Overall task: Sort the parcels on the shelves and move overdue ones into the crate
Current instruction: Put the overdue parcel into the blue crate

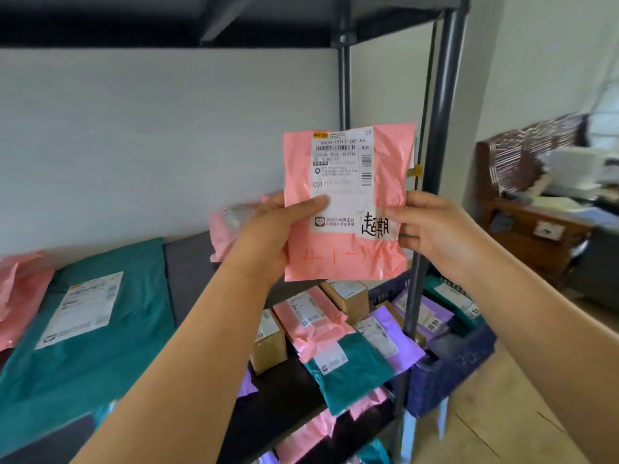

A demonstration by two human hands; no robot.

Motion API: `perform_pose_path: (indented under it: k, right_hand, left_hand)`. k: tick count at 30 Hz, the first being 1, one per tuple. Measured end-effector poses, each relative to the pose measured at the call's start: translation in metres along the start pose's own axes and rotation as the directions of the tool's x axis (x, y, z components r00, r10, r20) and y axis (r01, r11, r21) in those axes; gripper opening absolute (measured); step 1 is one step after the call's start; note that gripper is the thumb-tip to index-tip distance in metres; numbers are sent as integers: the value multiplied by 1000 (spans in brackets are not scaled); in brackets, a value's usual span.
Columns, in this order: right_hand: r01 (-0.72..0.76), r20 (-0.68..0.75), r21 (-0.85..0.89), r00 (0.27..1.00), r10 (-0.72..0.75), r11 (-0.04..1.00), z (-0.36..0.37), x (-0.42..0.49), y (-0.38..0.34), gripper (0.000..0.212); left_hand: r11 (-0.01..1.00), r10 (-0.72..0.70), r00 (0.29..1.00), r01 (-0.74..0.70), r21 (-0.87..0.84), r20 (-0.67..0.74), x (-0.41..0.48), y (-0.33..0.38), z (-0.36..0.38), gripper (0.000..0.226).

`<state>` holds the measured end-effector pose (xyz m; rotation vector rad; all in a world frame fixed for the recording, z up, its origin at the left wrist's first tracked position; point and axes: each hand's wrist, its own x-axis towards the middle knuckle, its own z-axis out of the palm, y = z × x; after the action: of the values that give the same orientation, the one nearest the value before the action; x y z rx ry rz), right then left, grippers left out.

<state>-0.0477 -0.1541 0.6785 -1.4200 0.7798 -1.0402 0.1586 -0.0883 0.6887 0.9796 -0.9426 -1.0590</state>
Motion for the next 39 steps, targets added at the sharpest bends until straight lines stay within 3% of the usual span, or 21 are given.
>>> perform_pose_path:
  k: [6,10,23,26,30,35,37,39]
  right_hand:
    - [-44,-111,43,993,48,998,-83,1,13,28]
    - [-77,-175,59,981,87,995,-151,5,21,24]
    - [-253,-222,-59,946,234,966,-336,10,95,28]
    - [-296,-205,-123,941,268,947,-357,12,123,41]
    - [-384,-190,-216,918,347,898,-375,25,156,29]
    - [-477,-278,-251,869,409,842,-388,65,210,35]
    - [-517,-292,-271,848,442,812,-390,84,231,37]
    - [-556,-297,-321,828,475,767,-394,109,255,40]
  left_hand:
    - [996,-60,983,47,78,174,15,-37,78,35]
    - [982,-103,978,71,172,183,31,-73,140,38]
    - [945,-311,949,315,90,-55,92,-230,292,23]
    - [910,-395,909,407,78,-133,104,-270,307,20]
    - [858,-490,845,511,54,-215,121,-312,315,22]
    - [805,-554,791,588,75,-259,153,-367,305,20]
    - [773,-571,765,624,119,-297,170,-386,298,37]
    - [732,-593,738,661,166,-323,196,-417,286,76]
